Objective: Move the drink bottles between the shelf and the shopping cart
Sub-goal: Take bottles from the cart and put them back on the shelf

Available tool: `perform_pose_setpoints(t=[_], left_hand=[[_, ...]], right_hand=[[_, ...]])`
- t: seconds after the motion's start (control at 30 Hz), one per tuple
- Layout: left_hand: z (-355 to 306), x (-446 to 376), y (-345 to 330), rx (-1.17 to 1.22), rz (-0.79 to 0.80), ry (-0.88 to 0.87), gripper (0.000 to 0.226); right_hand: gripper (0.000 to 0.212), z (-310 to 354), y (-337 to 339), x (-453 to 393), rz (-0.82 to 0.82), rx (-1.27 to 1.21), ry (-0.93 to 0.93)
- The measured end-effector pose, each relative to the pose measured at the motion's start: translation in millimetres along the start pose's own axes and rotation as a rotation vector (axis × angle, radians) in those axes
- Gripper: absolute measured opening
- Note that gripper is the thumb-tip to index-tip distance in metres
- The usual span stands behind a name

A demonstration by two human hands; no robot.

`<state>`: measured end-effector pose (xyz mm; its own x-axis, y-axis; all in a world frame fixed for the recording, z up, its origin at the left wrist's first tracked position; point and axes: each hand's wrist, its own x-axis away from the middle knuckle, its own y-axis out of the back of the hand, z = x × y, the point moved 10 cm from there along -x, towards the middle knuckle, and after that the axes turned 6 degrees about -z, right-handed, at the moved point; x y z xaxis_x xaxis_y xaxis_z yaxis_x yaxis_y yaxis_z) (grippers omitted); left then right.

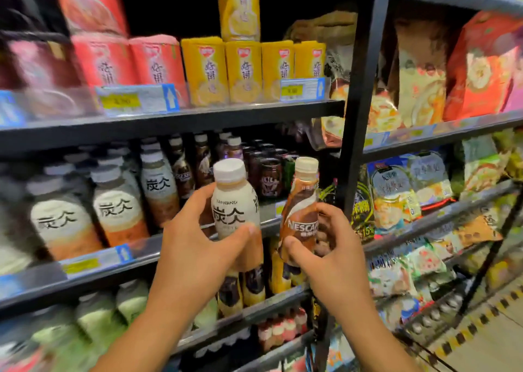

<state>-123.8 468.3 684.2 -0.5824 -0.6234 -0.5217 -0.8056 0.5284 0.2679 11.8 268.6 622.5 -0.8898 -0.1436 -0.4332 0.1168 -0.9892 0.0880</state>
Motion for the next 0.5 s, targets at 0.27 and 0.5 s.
perform_pose_setpoints(t=[0.27,0.5], left_hand=[[22.0,-21.1,46.0,-0.064,-0.167,0.085,0.053],[32.3,-39.3,66.2,-0.176,-0.272,0.117,0.047]], right_hand=[[0.052,10.4,-67.0,-33.0,0.210,-0.008,0.052],[0.049,13.2,-109.6,-61.4,0.327,0.023,0.079]])
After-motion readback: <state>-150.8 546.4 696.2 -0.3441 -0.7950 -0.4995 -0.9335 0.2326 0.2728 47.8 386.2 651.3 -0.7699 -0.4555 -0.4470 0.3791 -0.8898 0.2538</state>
